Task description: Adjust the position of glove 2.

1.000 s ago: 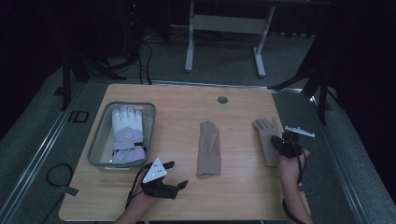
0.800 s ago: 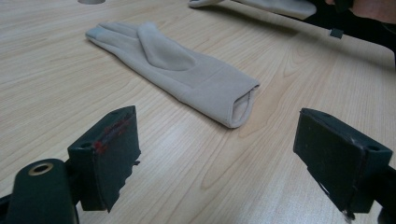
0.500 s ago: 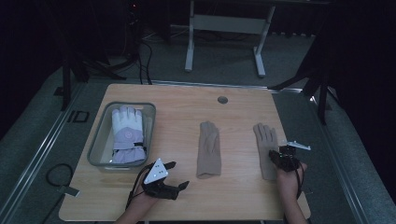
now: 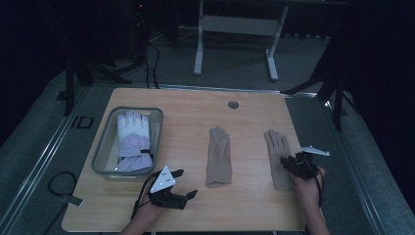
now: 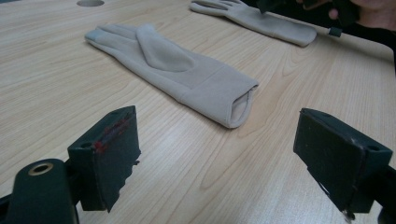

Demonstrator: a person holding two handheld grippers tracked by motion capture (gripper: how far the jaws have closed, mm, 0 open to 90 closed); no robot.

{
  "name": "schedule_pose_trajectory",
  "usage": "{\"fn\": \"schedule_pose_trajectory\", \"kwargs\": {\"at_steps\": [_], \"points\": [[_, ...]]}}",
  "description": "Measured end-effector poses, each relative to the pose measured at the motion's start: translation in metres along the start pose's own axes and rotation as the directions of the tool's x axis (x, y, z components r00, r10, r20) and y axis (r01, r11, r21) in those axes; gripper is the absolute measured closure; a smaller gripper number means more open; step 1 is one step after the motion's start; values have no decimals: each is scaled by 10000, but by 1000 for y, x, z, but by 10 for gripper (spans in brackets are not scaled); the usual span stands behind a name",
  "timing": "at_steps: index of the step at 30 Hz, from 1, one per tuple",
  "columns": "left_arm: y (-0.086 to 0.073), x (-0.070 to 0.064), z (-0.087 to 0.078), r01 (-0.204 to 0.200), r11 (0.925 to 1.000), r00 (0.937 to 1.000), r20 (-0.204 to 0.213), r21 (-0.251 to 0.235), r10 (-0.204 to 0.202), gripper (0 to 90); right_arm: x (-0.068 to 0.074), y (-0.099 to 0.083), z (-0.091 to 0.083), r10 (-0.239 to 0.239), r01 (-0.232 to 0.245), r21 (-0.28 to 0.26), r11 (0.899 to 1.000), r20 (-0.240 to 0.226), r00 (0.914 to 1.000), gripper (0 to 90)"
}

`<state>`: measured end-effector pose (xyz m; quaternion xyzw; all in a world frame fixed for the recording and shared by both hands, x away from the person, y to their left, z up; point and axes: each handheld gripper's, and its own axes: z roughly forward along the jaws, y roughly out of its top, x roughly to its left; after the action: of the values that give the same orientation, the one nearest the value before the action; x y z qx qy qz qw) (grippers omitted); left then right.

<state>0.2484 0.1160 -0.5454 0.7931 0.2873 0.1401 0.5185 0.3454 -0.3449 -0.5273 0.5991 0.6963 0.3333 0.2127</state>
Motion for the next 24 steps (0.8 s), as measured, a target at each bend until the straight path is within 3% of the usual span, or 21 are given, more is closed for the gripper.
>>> {"fn": "schedule_pose_trajectory", "kwargs": {"at_steps": [1,3,4,6,10,15,21,24], "points": [[0,0,0,-8,10000,10000,10,-3,8,144,-1,2,-1,-156,156,-73,9999,-19,9999,588],[0,0,0,-1,10000,10000,35,-27,1,144,-5,7,0,-545,538,-125,9985,-628,9965,575],[0,0,0,-9,10000,10000,37,-17,9,144,-6,9,0,-850,839,-205,9963,-633,9944,577],[0,1,0,-18,10000,10000,39,9,18,144,-7,12,2,-1817,1807,-197,9833,-814,9800,580],[-1,1,1,0,10000,10000,70,22,0,144,-12,13,7,-2878,2856,-364,9577,-1000,9525,613],[-1,1,0,38,10000,9999,130,3,-38,144,-24,11,12,-2720,2686,-429,9623,-1645,9482,616],[-2,1,1,12,10000,9999,102,67,-12,144,-28,-1,21,-2767,2796,-79,9601,-1720,9454,584],[-2,0,1,35,10000,9998,209,11,-35,144,-29,-7,23,-2456,2451,-258,9692,-1863,9513,618]]}}
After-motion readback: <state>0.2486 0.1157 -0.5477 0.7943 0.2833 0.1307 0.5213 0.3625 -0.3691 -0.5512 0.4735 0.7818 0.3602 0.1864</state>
